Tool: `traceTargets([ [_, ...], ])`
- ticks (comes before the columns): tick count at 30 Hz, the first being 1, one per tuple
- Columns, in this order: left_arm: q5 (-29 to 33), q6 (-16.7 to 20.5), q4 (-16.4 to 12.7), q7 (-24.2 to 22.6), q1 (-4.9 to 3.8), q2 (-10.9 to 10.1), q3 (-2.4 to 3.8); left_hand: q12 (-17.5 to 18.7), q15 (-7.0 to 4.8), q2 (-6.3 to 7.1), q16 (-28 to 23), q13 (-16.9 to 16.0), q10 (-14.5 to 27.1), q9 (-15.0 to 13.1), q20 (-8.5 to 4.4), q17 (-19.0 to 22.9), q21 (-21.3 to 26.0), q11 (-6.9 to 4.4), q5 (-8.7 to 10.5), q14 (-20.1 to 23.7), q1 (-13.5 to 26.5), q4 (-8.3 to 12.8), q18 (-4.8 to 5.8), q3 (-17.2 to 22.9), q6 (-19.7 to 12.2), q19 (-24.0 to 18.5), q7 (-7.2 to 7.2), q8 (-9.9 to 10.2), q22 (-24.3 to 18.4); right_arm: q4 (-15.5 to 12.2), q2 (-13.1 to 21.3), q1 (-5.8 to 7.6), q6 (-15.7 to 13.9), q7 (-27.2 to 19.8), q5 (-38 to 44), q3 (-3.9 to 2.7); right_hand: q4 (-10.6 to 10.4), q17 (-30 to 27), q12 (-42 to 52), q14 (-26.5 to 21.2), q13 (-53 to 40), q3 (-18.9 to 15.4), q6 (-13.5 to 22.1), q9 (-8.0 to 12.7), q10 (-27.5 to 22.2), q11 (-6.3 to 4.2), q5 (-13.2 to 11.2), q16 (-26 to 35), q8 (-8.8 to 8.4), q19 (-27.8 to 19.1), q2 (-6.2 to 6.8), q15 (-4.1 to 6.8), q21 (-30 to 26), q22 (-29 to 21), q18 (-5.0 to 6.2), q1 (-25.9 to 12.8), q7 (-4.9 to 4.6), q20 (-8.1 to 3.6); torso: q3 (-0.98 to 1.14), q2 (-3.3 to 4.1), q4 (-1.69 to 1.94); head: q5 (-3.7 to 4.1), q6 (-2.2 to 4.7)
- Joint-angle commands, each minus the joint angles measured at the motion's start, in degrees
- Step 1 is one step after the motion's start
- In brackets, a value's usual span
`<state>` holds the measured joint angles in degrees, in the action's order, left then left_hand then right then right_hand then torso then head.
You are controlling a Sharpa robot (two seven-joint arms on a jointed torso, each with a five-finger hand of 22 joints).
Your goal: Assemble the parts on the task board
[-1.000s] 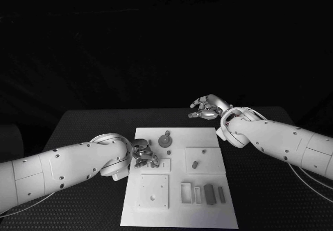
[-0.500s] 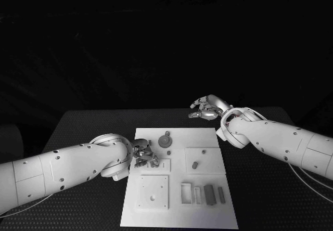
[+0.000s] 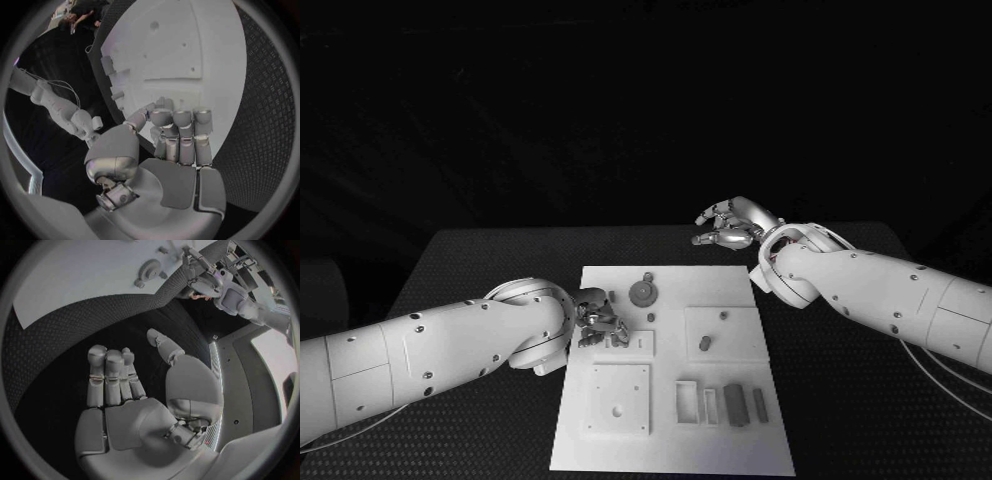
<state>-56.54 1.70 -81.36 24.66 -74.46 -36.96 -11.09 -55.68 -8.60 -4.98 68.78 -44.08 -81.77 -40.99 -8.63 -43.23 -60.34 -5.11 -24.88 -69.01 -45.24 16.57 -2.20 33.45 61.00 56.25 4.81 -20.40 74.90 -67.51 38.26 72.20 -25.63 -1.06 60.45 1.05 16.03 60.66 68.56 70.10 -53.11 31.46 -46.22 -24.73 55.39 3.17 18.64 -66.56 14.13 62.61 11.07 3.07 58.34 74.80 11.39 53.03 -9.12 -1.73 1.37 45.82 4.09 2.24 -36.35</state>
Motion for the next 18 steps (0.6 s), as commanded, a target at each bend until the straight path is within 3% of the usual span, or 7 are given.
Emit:
traceTargets([
  [1, -0.4, -0.9, -0.2, 0.0, 0.01, 0.1, 0.01, -0.2, -2.57, -0.58, 0.4, 0.1, 1.1, -0.1, -7.03, 0.1, -0.2, -1.30, -0.17, -1.8, -0.1, 0.1, -1.01, 0.5, 6.0, -0.4, -4.79, -0.3, 0.6, -0.2, 0.0, 0.02, 0.8, -0.3, -0.1, -0.03, 0.0, -0.1, 0.3, -0.1, 0.1, -0.3, 0.3, -0.1, -0.4, 0.07, 0.2, 0.1, 0.26, 0.0, -0.39, 0.01, -0.3, 0.1, 3.61, -0.2, -0.64, 0.17, 0.00, 0.00, 0.00, 0.02, -0.04],
  [8, -0.6, -1.7, -0.3, 0.2, 0.02, 0.3, 0.00, -0.3, -2.53, -0.45, 0.4, 0.2, 1.1, -0.2, -7.01, 0.1, -0.3, -1.31, -0.10, -1.7, -0.1, 0.1, -1.00, 0.6, 6.0, -0.5, -4.80, -0.3, 0.6, -0.2, 0.1, 0.02, 0.9, -0.2, -0.1, -0.03, 0.0, -0.1, 0.3, 0.0, 0.1, -0.4, 0.3, -0.1, -0.4, 0.07, 0.3, 0.1, 0.27, 0.1, -0.39, 0.01, -0.3, 0.1, 3.61, -0.2, -0.64, 0.18, 0.04, 0.01, -0.03, 0.01, 0.04],
  [18, -6.3, -1.5, -0.8, -0.1, 0.13, 0.5, -0.14, -0.4, -2.40, -0.18, 0.6, 0.4, 1.1, -0.7, -6.95, 0.4, -0.5, -1.48, 0.60, -1.7, 0.5, -0.2, -0.95, 0.8, 6.7, -0.7, -4.98, -0.4, 0.4, -0.4, 0.0, 0.02, 1.0, -0.3, -0.1, -0.03, 0.0, -0.1, 0.4, 0.0, 0.2, -0.4, 0.3, -0.1, -0.5, 0.07, 0.4, 0.1, 0.27, 0.1, -0.47, 0.01, -0.3, 0.1, 3.61, -0.3, -0.65, 0.18, 0.05, 0.00, -0.04, -0.07, 0.14],
])
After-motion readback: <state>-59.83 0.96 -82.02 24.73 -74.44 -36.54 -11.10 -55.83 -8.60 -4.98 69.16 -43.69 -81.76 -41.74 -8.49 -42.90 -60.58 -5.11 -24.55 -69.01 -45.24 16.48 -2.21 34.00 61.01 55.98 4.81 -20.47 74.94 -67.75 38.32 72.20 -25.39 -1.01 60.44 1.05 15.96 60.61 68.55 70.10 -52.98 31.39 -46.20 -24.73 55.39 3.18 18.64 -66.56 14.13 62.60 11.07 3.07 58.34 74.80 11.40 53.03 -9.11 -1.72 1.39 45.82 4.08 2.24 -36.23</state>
